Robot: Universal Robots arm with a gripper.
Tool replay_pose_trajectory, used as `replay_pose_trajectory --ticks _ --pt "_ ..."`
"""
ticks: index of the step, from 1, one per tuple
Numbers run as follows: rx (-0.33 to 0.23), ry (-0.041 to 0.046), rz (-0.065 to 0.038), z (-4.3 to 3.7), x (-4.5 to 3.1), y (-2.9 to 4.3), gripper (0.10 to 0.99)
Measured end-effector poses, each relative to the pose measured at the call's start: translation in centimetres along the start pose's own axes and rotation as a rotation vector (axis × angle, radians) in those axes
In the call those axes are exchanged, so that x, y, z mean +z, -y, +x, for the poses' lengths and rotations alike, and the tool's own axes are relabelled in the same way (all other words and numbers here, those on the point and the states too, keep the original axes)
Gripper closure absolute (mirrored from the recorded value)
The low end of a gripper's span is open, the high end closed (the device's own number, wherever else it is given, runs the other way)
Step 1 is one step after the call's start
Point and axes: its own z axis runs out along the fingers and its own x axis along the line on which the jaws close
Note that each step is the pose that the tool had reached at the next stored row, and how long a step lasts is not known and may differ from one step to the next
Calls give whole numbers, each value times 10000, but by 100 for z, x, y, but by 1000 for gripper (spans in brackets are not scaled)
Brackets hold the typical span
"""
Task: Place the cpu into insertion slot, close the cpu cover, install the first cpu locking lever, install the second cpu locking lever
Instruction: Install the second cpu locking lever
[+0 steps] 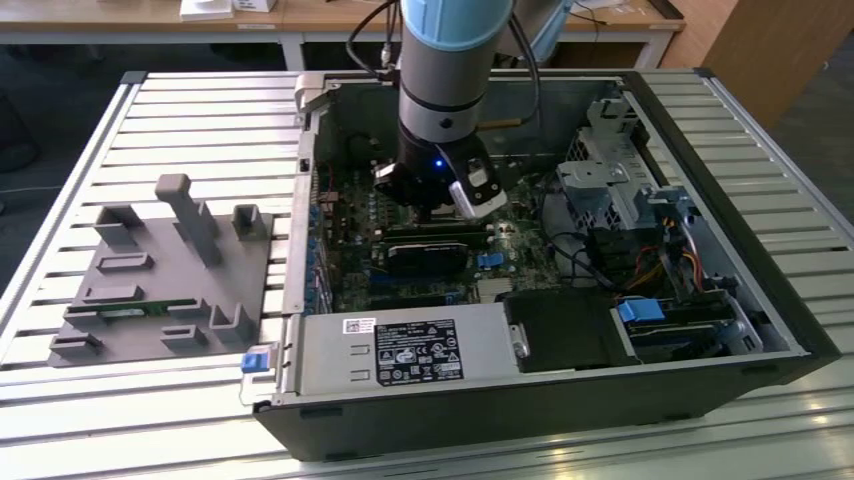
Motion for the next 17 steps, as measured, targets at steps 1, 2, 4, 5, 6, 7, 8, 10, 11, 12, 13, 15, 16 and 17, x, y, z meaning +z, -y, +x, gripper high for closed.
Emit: replay_pose_trajectory --ticks 1,2,4,5,6,7,8,10,11,12,13,15,16,17 --pt "-1 -2 -59 3 -1 10 969" --pt "-2 -3 -106 6 -3 19 969" --pt "-1 -4 -178 25 -5 35 969" --pt "-3 -5 -199 36 -6 44 969" --pt "-3 -5 -209 45 -8 54 969" --pt "-4 -5 -212 49 -10 63 969" --pt "-4 -6 -216 53 -11 71 969" --pt "-4 -6 -226 60 -13 85 969" --pt "-3 -5 -233 63 -14 91 969" --pt "-4 -6 -239 64 -15 95 969" --pt "-4 -6 -248 64 -14 98 969" --pt "-4 -7 -271 68 -13 103 969" --pt "-5 -7 -282 69 -11 103 969" --pt "-5 -7 -293 70 -9 105 969"
